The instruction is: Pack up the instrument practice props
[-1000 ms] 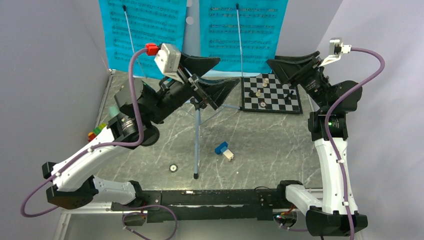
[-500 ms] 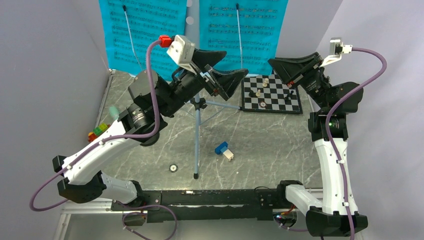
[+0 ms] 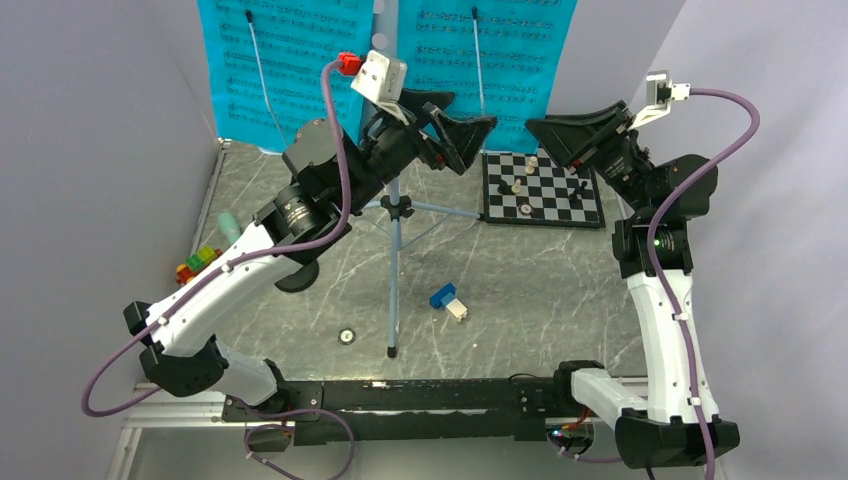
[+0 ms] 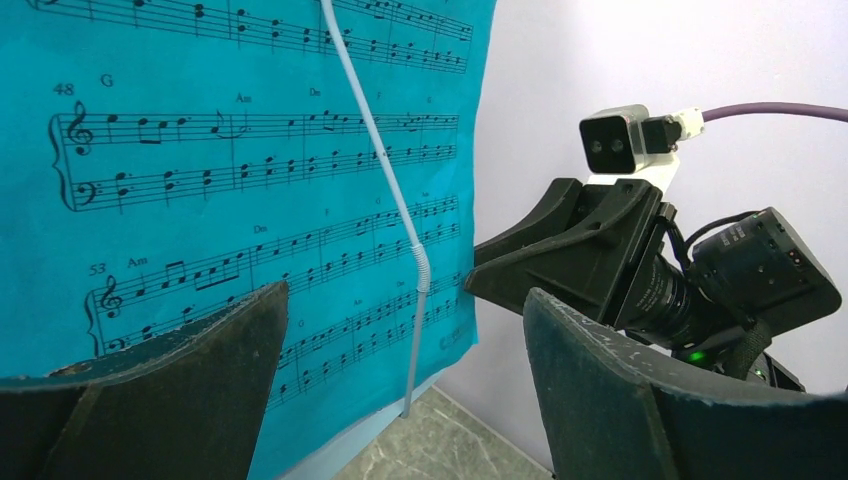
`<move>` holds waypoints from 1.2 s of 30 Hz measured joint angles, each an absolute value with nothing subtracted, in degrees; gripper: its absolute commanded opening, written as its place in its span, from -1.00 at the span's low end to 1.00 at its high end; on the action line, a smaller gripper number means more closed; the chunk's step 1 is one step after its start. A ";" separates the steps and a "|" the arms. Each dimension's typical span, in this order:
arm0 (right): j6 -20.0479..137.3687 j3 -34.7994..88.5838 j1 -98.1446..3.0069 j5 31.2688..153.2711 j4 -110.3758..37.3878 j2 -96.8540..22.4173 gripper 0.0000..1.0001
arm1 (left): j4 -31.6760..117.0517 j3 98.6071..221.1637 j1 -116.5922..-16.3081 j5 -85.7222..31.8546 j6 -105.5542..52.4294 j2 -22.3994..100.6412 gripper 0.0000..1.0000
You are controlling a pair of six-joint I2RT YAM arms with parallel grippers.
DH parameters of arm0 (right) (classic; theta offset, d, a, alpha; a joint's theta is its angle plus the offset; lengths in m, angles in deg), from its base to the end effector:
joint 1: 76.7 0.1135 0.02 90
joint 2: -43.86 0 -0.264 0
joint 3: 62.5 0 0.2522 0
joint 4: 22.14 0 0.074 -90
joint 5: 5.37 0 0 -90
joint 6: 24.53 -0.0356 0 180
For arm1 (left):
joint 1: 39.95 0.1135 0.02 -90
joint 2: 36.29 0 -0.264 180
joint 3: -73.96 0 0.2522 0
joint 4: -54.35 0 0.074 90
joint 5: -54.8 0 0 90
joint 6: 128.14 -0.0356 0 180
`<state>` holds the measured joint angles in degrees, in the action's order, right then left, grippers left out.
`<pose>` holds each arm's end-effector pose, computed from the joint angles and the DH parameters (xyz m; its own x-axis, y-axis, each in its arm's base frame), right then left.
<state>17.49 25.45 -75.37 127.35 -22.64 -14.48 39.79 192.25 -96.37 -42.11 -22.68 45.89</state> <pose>0.1876 0.0285 0.5115 -0.1273 0.5430 -0.8300 -0.7694 0.4741 0.4281 0.1637 -0.2388 0.5638 -0.0082 -0.4662 -0.8847 0.7916 0.5375 -0.2905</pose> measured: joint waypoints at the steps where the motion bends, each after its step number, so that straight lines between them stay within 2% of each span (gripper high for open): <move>1: 17.49 25.58 -75.35 127.33 -22.66 -14.70 -0.26 | 39.59 192.33 -96.13 -42.11 -22.37 46.00 0.75; 7: 17.38 26.41 -75.31 127.33 -22.73 -16.17 -0.57 | 39.31 193.08 -95.61 -41.85 -21.59 46.13 0.69; 15: 17.31 26.44 -75.09 127.30 -22.82 -16.41 -0.99 | 39.31 195.55 -95.48 -40.85 -20.65 47.22 0.78; 25: 17.47 27.27 -74.50 127.22 -23.91 -16.34 -1.00 | 38.69 198.80 -95.48 -40.56 -20.36 49.86 0.76; 36: 17.73 27.51 -74.00 127.20 -25.20 -15.84 -1.00 | 38.13 202.28 -94.69 -40.41 -19.95 52.49 0.52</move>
